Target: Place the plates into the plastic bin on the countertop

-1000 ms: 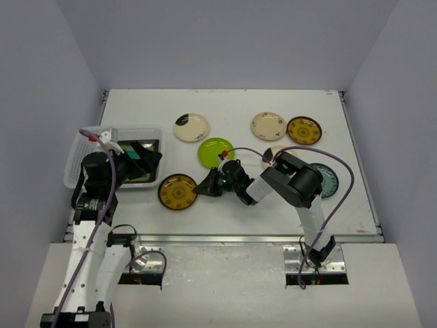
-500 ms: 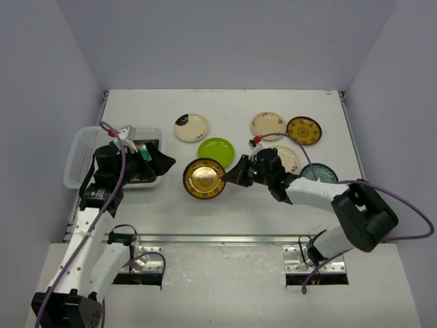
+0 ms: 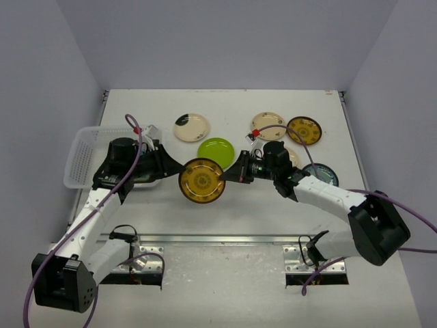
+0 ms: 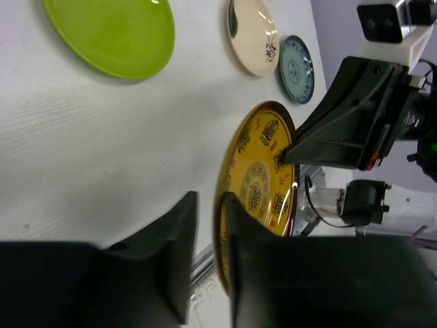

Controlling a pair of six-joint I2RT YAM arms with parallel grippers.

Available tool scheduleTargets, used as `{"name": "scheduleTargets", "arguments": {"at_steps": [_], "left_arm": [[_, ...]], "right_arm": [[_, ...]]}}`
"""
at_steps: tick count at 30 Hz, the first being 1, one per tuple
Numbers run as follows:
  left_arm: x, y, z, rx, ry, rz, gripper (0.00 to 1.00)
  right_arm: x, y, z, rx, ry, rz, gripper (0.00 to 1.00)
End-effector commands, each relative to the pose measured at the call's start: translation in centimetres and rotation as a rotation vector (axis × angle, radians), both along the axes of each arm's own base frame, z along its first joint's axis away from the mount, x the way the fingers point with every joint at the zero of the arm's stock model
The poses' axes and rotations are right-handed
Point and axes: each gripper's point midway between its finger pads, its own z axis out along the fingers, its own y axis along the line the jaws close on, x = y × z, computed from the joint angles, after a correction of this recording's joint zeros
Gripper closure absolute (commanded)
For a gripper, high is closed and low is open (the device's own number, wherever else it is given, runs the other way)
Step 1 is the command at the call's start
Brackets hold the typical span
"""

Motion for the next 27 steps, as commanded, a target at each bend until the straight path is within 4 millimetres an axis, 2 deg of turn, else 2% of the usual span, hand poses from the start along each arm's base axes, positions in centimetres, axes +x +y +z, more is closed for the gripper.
{"name": "scheduleTargets", "arguments": {"at_steps": [1, 3, 5, 6, 7, 8, 11, 13, 14, 15, 17, 18, 20, 21, 22, 23, 27], "left_arm": [[0.5, -1.0, 1.8, -0.037, -0.062, -0.058, 0.86], [0.5, -1.2, 1.7, -0.045, -0.057, -0.072, 0.78], [0.5, -1.3, 1.5, -0.049, -0.049, -0.082, 0.77], [0.5, -1.3, 1.5, -0.049, -0.051, -0.081, 0.83], [0.6, -1.3, 1.5, -0.045, -0.055, -0.076, 0.95], [0.8, -1.2, 1.6, -0.040, -0.061, -0.069, 0.99], [1.6, -0.6, 2.2, -0.027, -0.068, -0.002, 1.00], [2.8, 0.5, 2.7, -0.006, -0.067, 0.105, 1.00], [3.7, 1.5, 2.9, -0.001, -0.055, 0.195, 1.00], [4.3, 2.2, 3.3, -0.006, -0.057, 0.252, 1.00], [5.7, 4.6, 4.7, -0.030, -0.066, 0.405, 1.00], [6.2, 5.7, 5.2, -0.041, -0.072, 0.462, 1.00], [7.4, 9.8, 6.1, -0.085, -0.062, 0.627, 1.00], [7.6, 11.1, 6.3, -0.099, -0.055, 0.674, 1.00], [7.9, 13.6, 6.0, -0.113, -0.034, 0.772, 1.00], [8.0, 15.2, 5.7, -0.123, -0.016, 0.836, 1.00], [7.8, 20.3, 3.2, -0.111, 0.047, 1.074, 1.00]], "right_arm": [[0.5, 1.5, 4.0, 0.119, -0.075, 0.052, 1.00], [0.7, 1.7, 4.0, 0.121, -0.072, 0.053, 1.00], [0.9, 1.8, 4.1, 0.123, -0.072, 0.052, 1.00], [0.9, 1.9, 4.1, 0.122, -0.072, 0.052, 1.00], [1.0, 1.9, 4.2, 0.123, -0.075, 0.053, 1.00], [1.2, 2.0, 4.3, 0.123, -0.075, 0.053, 1.00], [1.3, 2.1, 4.2, 0.120, -0.077, 0.052, 1.00], [1.4, 1.9, 3.9, 0.113, -0.077, 0.049, 0.86], [1.5, 1.8, 3.8, 0.111, -0.077, 0.044, 0.78], [1.7, 1.5, 3.5, 0.107, -0.071, 0.037, 0.66], [2.5, 0.4, 2.6, 0.086, -0.053, -0.003, 0.27], [2.8, -0.1, 2.2, 0.077, -0.044, -0.018, 0.15], [3.6, -1.9, 0.8, 0.045, -0.015, -0.068, 0.01], [3.7, -2.5, 0.5, 0.042, -0.005, -0.076, 0.01], [3.3, -3.1, 0.0, 0.038, 0.011, -0.076, 0.01], [3.3, -3.7, -0.6, 0.027, 0.021, -0.089, 0.01], [3.1, -5.3, -1.5, -0.016, 0.009, -0.122, 0.01]]}}
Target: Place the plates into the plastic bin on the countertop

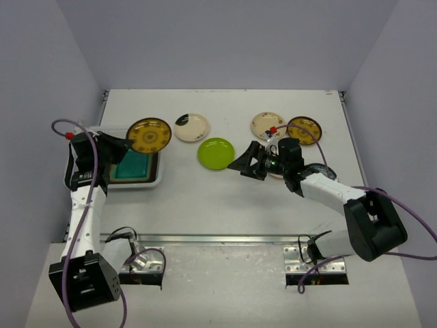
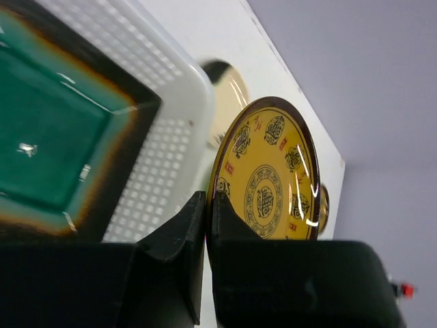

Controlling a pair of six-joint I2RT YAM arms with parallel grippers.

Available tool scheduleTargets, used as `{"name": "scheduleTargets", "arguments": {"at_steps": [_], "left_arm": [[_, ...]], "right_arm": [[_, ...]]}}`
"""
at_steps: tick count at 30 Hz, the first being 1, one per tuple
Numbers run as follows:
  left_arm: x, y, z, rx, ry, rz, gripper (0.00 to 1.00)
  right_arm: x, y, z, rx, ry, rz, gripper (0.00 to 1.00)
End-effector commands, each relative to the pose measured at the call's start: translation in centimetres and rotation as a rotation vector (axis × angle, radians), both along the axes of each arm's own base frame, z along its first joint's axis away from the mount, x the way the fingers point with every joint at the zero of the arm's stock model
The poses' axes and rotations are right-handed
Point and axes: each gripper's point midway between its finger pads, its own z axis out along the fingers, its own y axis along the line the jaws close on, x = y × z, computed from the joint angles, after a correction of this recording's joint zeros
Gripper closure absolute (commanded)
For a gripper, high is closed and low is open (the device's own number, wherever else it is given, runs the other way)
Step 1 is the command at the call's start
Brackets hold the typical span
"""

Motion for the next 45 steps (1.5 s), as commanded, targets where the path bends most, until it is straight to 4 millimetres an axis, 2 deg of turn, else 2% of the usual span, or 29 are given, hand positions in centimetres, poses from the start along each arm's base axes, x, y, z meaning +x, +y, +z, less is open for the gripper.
{"name": "scheduleTargets", "arguments": {"at_steps": [1, 4, 8, 13, 14, 15, 16, 19, 20, 22, 23, 25, 26, 27, 31, 34, 36, 40, 42, 45], "left_arm": [[0.1, 6.2, -0.5, -0.042, 0.012, 0.326, 1.00], [-0.3, 9.4, -1.6, -0.028, 0.009, 0.463, 1.00], [-0.7, 11.5, -3.7, -0.015, 0.069, 0.555, 1.00], [-1.2, 11.6, -6.4, -0.027, 0.111, 0.573, 1.00], [-1.3, 11.5, -6.8, -0.030, 0.116, 0.567, 0.97], [-1.3, 11.3, -7.1, -0.032, 0.119, 0.561, 0.92], [-1.4, 11.2, -7.4, -0.031, 0.124, 0.555, 0.82], [-1.7, 10.7, -7.7, -0.032, 0.122, 0.536, 0.49], [-1.9, 10.7, -7.4, -0.030, 0.114, 0.537, 0.31], [-2.5, 10.6, -7.4, -0.027, 0.124, 0.547, 0.11], [-2.7, 10.6, -7.2, -0.025, 0.125, 0.552, 0.05], [-2.9, 10.5, -6.4, -0.014, 0.123, 0.542, 0.00], [-3.0, 10.2, -6.0, -0.007, 0.119, 0.525, 0.00], [-2.8, 9.7, -4.7, 0.005, 0.091, 0.482, 0.00], [-2.8, 7.9, -1.6, 0.081, 0.017, 0.335, 0.00], [-2.9, 6.0, 0.7, 0.130, -0.061, 0.201, 0.00], [-3.1, 4.7, 1.5, 0.153, -0.095, 0.112, 0.00], [-4.2, 1.2, 3.9, 0.191, -0.217, -0.024, 0.00], [-4.5, 0.1, 4.6, 0.201, -0.255, -0.063, 0.00], [-4.4, -1.3, 4.3, 0.193, -0.251, -0.135, 0.00]], "right_arm": [[-0.6, -1.5, 0.2, -0.037, -0.061, 0.002, 0.01], [-0.5, -2.4, -0.2, -0.062, -0.078, -0.019, 0.01], [0.0, -3.3, -1.2, -0.082, -0.068, -0.030, 0.01], [1.2, -4.2, -3.8, -0.144, 0.009, -0.068, 0.01], [1.3, -4.3, -4.2, -0.151, 0.021, -0.074, 0.01], [1.4, -4.3, -4.5, -0.156, 0.032, -0.077, 0.01], [1.5, -4.3, -5.1, -0.160, 0.049, -0.080, 0.01], [2.1, -4.2, -6.9, -0.163, 0.108, -0.112, 0.01], [2.6, -4.2, -7.2, -0.153, 0.126, -0.138, 0.01], [3.5, -3.8, -8.1, -0.129, 0.152, -0.164, 0.01], [3.8, -3.7, -8.6, -0.118, 0.171, -0.176, 0.01], [4.8, -3.5, -9.5, -0.129, 0.190, -0.193, 0.01], [5.2, -3.5, -9.7, -0.134, 0.193, -0.202, 0.01], [6.0, -3.5, -10.3, -0.143, 0.202, -0.220, 0.01], [8.2, -3.6, -11.9, -0.180, 0.219, -0.268, 0.03], [9.7, -3.3, -13.7, -0.196, 0.249, -0.285, 0.14], [10.3, -3.3, -14.4, -0.201, 0.259, -0.300, 0.22], [11.5, -2.9, -16.1, -0.189, 0.283, -0.351, 0.43], [11.7, -2.7, -17.0, -0.208, 0.294, -0.369, 0.52], [12.5, -2.2, -17.6, -0.233, 0.293, -0.384, 0.70]]}}
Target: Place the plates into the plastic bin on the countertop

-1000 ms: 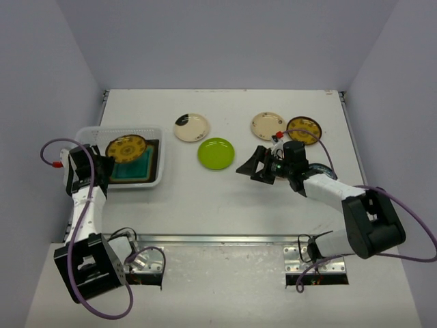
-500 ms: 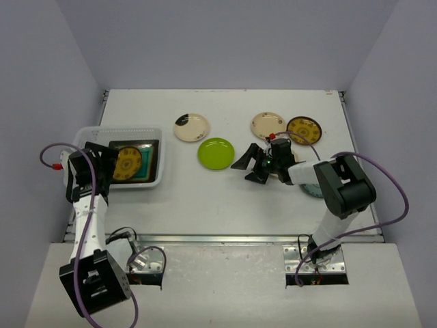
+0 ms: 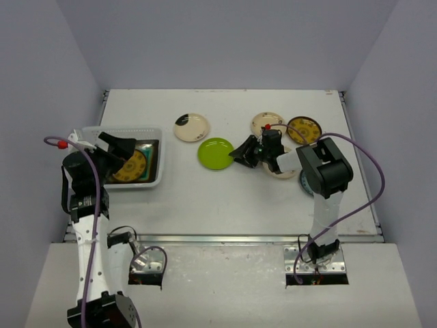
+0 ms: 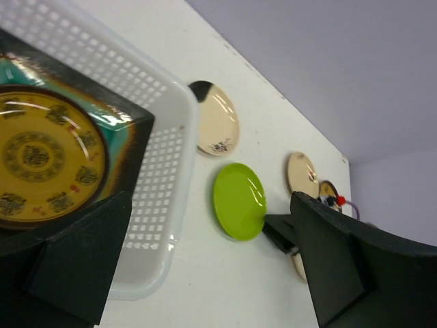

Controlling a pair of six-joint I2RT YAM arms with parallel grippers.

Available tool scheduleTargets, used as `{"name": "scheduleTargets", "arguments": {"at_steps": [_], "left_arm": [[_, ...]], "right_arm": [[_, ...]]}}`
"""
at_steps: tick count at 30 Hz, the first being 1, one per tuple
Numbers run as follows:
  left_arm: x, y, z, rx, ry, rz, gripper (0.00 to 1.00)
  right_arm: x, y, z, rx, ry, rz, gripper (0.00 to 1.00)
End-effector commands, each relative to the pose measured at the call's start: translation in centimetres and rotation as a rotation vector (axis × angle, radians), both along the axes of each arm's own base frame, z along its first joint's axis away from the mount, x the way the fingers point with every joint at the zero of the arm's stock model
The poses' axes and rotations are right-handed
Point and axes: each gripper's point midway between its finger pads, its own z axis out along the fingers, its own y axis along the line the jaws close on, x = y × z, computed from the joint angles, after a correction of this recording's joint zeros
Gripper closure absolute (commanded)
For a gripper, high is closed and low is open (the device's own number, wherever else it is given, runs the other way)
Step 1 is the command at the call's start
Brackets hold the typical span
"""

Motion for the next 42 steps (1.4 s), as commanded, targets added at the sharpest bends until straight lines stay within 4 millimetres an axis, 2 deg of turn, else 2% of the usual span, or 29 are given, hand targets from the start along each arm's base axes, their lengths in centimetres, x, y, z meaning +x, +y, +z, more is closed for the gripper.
{"name": "scheduleTargets", "arguments": {"at_steps": [1, 5, 7, 8, 12, 14, 16, 17, 18, 20, 23, 25, 26, 28, 31, 34, 37, 38, 40, 41, 42], "left_arm": [[0.1, -2.8, 1.4, 0.057, -0.067, -0.158, 0.00], [0.5, -4.7, 0.5, 0.094, -0.054, -0.245, 0.00], [0.8, -5.1, -0.7, 0.115, -0.021, -0.287, 0.00], [0.9, -5.4, -1.4, 0.108, 0.002, -0.314, 0.00], [1.0, -7.3, -2.1, 0.091, 0.023, -0.415, 0.00], [1.2, -8.5, -2.6, 0.085, 0.045, -0.469, 0.00], [1.2, -10.4, -3.4, 0.069, 0.078, -0.555, 0.00], [1.1, -11.1, -3.8, 0.056, 0.094, -0.592, 0.00], [1.1, -11.4, -4.1, 0.045, 0.104, -0.610, 0.01], [1.0, -12.0, -4.7, 0.026, 0.125, -0.645, 0.02], [0.7, -13.1, -4.8, 0.011, 0.139, -0.689, 0.04], [0.3, -14.7, -4.7, 0.009, 0.144, -0.740, 0.05], [0.1, -15.3, -4.5, 0.011, 0.141, -0.758, 0.05], [-0.2, -16.6, -4.1, 0.020, 0.137, -0.794, 0.08], [-0.1, -17.1, -4.1, 0.031, 0.142, -0.790, 0.26], [0.2, -16.9, -4.5, 0.041, 0.160, -0.774, 0.56], [0.2, -16.9, -4.8, 0.046, 0.176, -0.781, 0.63], [0.2, -16.9, -4.9, 0.048, 0.180, -0.783, 0.70], [0.3, -16.9, -4.6, 0.052, 0.174, -0.784, 0.90], [0.4, -16.9, -4.3, 0.056, 0.169, -0.782, 0.97], [0.5, -16.9, -4.0, 0.058, 0.160, -0.783, 1.00]], "right_arm": [[0.2, -0.8, -4.9, -0.145, 0.087, -0.080, 0.77], [0.1, -0.5, -5.5, -0.155, 0.098, -0.085, 0.94], [-0.3, -0.5, -4.6, -0.128, 0.080, -0.091, 1.00], [-1.2, -0.9, -4.7, -0.128, 0.088, -0.092, 1.00], [-1.9, -1.1, -0.1, -0.109, -0.011, -0.069, 1.00], [-2.8, -1.0, 2.4, -0.148, -0.070, 0.014, 1.00], [-4.8, -0.5, 5.7, -0.199, -0.113, 0.148, 1.00], [-5.7, -0.3, 6.4, -0.208, -0.121, 0.207, 1.00], [-6.3, 0.2, 8.2, -0.190, -0.162, 0.242, 1.00], [-7.8, 1.3, 10.4, -0.120, -0.196, 0.321, 1.00], [-9.4, 2.7, 12.8, -0.035, -0.223, 0.391, 1.00], [-10.0, 4.1, 14.7, -0.022, -0.265, 0.437, 1.00], [-10.1, 4.2, 14.6, -0.026, -0.257, 0.441, 1.00], [-11.3, 6.0, 15.9, -0.018, -0.284, 0.498, 1.00], [-11.9, 6.8, 17.3, 0.010, -0.312, 0.517, 1.00], [-12.4, 6.8, 18.7, 0.038, -0.342, 0.516, 1.00], [-12.7, 6.7, 19.8, 0.049, -0.367, 0.513, 1.00], [-12.7, 6.6, 20.0, 0.051, -0.373, 0.514, 1.00], [-12.7, 6.6, 20.5, 0.053, -0.385, 0.512, 1.00], [-12.7, 6.6, 20.7, 0.052, -0.390, 0.510, 1.00], [-12.7, 6.6, 20.8, 0.054, -0.394, 0.509, 1.00]]}}
